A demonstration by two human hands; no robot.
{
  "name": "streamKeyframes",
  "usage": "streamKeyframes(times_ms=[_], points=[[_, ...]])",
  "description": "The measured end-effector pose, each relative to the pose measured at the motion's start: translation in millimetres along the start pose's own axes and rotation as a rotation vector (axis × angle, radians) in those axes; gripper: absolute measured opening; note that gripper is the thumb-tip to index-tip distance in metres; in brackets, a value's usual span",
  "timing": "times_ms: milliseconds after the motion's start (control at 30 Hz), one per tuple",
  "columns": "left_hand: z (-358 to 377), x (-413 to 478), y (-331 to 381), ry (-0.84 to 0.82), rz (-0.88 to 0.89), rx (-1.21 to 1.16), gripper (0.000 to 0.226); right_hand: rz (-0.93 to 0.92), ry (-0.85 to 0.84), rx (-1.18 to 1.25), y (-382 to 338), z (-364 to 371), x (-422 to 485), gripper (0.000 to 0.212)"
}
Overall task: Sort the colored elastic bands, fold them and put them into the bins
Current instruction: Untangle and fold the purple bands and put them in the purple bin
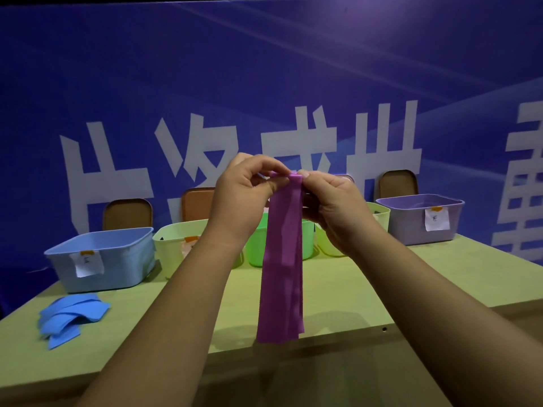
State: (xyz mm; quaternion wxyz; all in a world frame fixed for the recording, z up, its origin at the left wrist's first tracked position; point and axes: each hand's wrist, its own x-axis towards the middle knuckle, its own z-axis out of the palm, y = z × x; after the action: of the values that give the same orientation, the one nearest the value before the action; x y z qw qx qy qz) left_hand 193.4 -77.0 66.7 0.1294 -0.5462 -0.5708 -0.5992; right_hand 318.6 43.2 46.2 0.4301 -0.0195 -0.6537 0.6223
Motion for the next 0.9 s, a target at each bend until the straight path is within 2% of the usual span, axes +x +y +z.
streamKeyframes(times_ms=[67,233,433,633,733,900], points=[[0,1,0,0.010,-0.004,0.014,0.014,-0.005,-0.002,-0.012,-1,0,0,0.034],[1,3,-1,0.053,-0.128,-0.010,0.035,-0.006,-0.015,-0.056,-2,0,-1,0.033],[-1,2,-5,0.011,-0.190,-0.003,0.015,0.025,-0.009,-0.069,0,-1,-5,0.036],[0,2,-5,0.001,-0.178,-0.012,0.015,0.064,0.016,-0.020,0,0,-7,0.036],[0,1,-3,0.014,-0.177,-0.091,0.016,0.051,-0.001,-0.060,4,1,-7,0.033],[-1,2,-6,0.026,-0.161,-0.090,0.015,0.035,-0.001,-0.122,8,4,-8,0.032]])
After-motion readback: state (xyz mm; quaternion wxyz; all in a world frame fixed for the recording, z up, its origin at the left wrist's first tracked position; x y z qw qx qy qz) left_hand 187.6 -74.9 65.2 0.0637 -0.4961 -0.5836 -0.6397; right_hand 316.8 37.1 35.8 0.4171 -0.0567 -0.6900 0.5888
